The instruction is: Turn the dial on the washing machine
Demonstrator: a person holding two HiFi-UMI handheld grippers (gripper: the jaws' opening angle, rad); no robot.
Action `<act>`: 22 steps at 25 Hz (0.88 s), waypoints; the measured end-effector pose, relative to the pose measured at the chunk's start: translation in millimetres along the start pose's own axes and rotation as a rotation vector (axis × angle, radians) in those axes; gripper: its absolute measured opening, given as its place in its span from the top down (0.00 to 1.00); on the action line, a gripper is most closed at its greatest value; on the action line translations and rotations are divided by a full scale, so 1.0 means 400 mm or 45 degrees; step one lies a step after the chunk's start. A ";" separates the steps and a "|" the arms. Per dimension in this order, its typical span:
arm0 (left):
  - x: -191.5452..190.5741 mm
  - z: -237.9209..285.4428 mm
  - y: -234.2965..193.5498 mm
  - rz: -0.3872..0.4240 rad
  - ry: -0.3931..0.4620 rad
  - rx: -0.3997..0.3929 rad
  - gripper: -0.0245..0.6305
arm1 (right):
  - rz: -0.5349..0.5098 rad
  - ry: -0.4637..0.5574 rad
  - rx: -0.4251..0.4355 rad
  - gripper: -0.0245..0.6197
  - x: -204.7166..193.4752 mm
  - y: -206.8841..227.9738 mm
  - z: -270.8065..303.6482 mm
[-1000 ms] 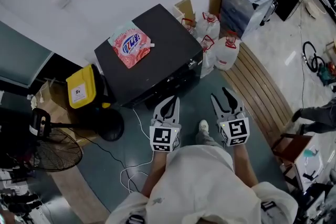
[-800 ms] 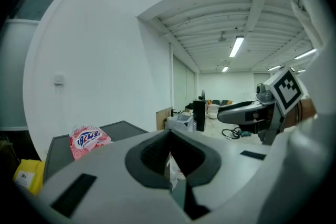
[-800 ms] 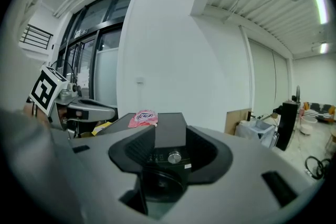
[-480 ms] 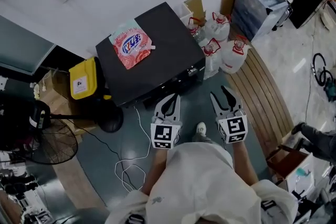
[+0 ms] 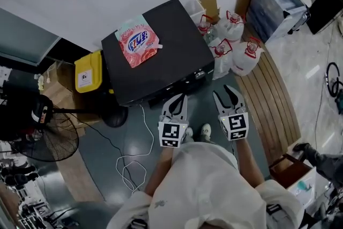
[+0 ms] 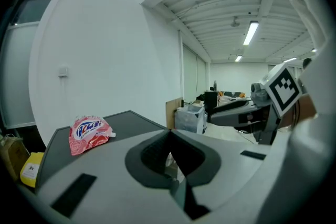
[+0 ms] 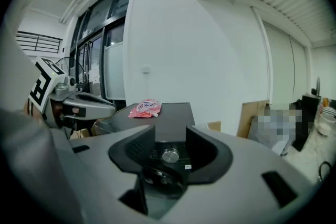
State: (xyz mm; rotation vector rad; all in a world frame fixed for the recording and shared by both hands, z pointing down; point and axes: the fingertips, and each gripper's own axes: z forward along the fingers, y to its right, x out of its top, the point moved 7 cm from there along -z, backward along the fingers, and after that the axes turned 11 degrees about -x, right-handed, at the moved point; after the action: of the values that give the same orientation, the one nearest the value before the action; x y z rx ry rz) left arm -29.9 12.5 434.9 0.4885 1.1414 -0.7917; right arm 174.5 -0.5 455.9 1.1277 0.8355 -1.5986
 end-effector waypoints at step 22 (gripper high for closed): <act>-0.168 0.119 -0.150 -0.086 -0.123 -0.217 0.94 | -0.079 -0.221 -0.087 0.64 -0.134 -0.095 0.222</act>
State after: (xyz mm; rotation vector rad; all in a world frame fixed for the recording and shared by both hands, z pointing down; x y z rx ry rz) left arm -60.0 -38.9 517.1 0.2679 1.1286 -0.7610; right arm 119.0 -52.5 536.1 0.9085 0.8100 -1.6801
